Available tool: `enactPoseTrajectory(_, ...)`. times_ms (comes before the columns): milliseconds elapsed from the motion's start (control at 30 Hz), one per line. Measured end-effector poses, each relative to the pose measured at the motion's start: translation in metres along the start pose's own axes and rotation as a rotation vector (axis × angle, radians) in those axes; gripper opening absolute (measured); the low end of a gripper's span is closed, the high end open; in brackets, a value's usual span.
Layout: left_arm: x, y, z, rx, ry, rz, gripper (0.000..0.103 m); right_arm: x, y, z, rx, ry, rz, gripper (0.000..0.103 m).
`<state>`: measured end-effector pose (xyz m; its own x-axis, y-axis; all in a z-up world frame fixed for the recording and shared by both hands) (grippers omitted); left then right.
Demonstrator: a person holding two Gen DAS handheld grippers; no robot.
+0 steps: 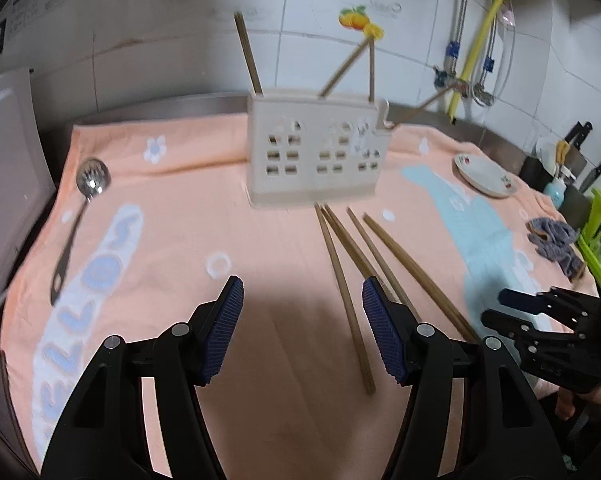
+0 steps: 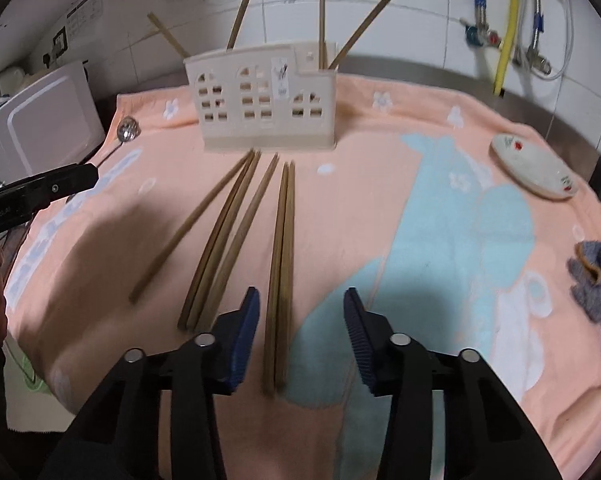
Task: Organize utensils
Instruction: 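Move both tools back down to the remaining chopsticks and close the right tool on one, then close the left tool on another wooden chopstick on the towel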
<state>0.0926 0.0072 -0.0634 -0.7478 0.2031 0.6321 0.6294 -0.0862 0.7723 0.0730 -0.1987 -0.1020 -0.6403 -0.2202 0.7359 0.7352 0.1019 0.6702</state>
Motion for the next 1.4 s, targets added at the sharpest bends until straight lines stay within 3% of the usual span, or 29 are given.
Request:
enactPoseTrajectory(67,-0.004,-0.009,-0.005,-0.004,-0.014,0.028,0.055,-0.003,-0.004,-0.001,-0.005,0.003,0.01,0.028)
enactPoseTrajectory(500,-0.038,-0.043,-0.025,-0.007,-0.097,0.156,0.031,-0.017,-0.015,-0.001,0.001,0.053,0.055,0.013)
enactPoseTrajectory(867,-0.058,-0.05,-0.033,-0.011,-0.111,0.212,0.03,-0.02,-0.018,0.009,0.042,0.046,0.063,0.007)
enactPoseTrajectory(1400,-0.068,-0.045,-0.046,-0.048,-0.079,0.221,0.016,-0.022,-0.026,0.011,0.068,0.046,0.06,0.008)
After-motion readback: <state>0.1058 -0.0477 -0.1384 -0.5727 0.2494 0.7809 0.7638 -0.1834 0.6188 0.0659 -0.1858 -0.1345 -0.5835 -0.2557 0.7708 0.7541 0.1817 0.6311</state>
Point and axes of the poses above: each gripper's, at about its wrist camera, not at the fingertips, and x roughly against the way its jaws point, z to its left, y to its top, the point moved 4 cm from there along -x, roughly the way its jaws point, and after that the axes turned 4 degrees about -x, right-handed, at the moved point
